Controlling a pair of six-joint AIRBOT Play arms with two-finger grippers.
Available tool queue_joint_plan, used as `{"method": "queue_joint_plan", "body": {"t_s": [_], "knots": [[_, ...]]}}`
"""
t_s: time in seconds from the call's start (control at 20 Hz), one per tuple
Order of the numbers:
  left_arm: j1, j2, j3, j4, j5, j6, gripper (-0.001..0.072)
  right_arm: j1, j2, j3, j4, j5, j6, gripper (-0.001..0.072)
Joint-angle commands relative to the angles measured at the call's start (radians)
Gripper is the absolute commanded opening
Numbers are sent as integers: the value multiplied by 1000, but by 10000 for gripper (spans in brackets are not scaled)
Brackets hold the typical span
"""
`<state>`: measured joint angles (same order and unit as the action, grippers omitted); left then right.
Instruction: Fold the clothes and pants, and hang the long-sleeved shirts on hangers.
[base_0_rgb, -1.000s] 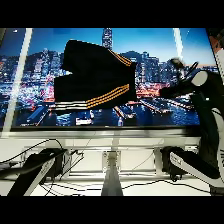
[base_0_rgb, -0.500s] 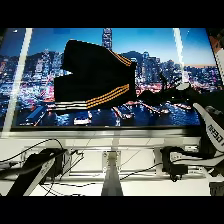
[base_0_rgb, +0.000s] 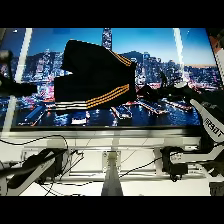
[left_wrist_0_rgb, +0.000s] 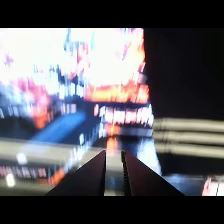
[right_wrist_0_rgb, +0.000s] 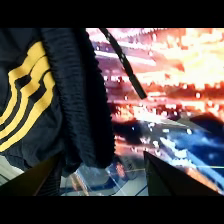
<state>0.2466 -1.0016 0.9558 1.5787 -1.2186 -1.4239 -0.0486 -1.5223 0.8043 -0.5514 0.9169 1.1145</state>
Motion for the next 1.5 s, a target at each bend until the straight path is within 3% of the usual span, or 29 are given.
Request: {"method": "queue_joint_plan", "body": {"t_s": [0.0,0.1,0.2,0.3,0.4,0.45,0.6,0.75,1.1,1.4,1.45], "knots": [[135,-55,-169,-132,-83,-27,145,51,-8,8,0,-30,2,544],[187,-69,-229,-172,-80,-15,313,96,-8,8,0,-76,3,532],[217,-82,-261,-190,-80,21,314,132,-8,8,-2,-92,2,386],[231,-102,-276,-204,-59,51,314,149,-8,8,-3,-101,1,330],[234,-128,-281,-227,-4,53,314,148,-8,8,-4,-111,-11,57],[237,-144,-285,-265,29,58,314,148,-7,8,-7,-125,-15,18],[241,-206,-285,-402,109,125,370,148,-7,8,-8,-128,-37,19],[270,-257,-285,-523,174,163,371,148,-7,8,-11,-125,-37,18],[284,-424,-286,-724,172,331,341,148,-7,8,-11,-137,-37,18],[284,-475,-280,-696,96,502,335,148,-7,8,-11,-132,-37,18],[284,-475,-277,-697,96,525,280,148,-7,8,-11,-132,-37,18]]}}
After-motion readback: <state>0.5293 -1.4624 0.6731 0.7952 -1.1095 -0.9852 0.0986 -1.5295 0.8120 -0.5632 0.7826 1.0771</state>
